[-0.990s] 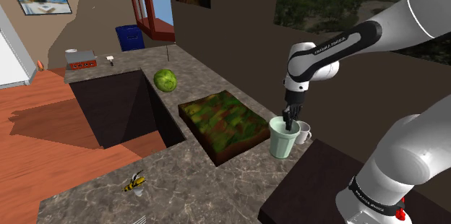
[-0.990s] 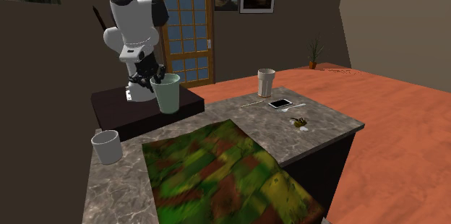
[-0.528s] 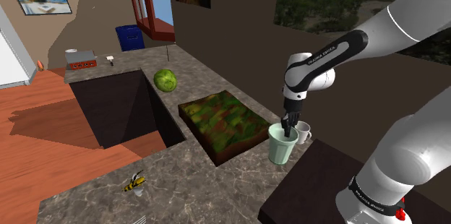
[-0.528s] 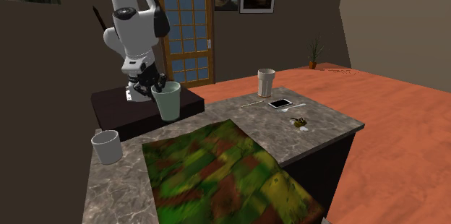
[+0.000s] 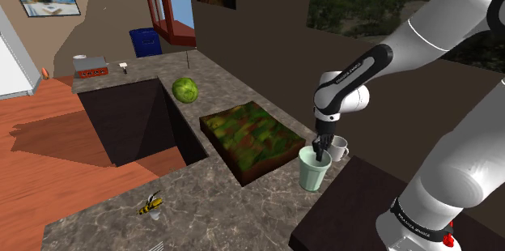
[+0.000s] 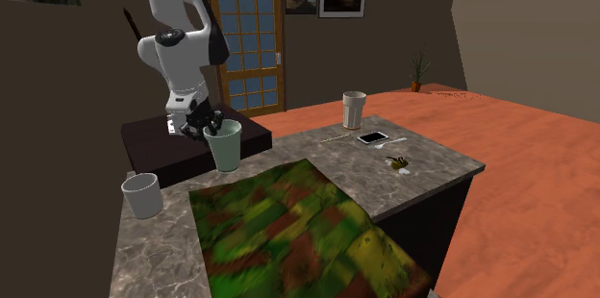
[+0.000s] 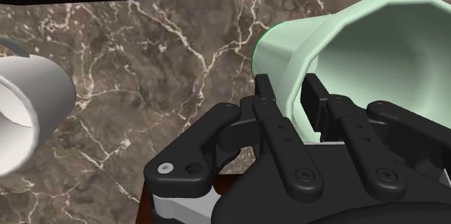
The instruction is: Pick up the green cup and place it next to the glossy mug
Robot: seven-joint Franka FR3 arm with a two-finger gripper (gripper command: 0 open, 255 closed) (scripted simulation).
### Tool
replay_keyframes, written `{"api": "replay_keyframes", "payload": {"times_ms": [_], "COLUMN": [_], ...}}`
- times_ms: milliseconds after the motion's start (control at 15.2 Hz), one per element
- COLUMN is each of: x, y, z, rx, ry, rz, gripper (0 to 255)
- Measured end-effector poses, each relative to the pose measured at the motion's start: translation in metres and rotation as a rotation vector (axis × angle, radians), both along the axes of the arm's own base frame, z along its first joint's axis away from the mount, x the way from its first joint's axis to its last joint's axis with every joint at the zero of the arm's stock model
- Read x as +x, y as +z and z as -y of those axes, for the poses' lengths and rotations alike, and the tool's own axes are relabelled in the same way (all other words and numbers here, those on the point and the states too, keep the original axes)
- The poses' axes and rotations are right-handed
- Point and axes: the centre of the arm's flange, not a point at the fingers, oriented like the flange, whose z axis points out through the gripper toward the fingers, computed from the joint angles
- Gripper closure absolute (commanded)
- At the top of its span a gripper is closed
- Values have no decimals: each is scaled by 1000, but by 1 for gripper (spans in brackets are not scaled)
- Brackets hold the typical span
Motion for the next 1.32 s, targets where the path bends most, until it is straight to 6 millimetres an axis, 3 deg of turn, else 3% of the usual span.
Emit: {"api": "replay_keyframes", "payload": {"times_ms": [330, 726, 792, 1188, 1320], "x": [-1, 0, 0, 0, 2], "y": [-24, -28, -28, -28, -11], "z": [0, 0, 0, 0, 4], "rx": [0, 0, 0, 0, -1], "ry": [0, 0, 0, 0, -1], "rz": [0, 1, 1, 1, 3], "gripper": [255, 255, 0, 0, 0]}}
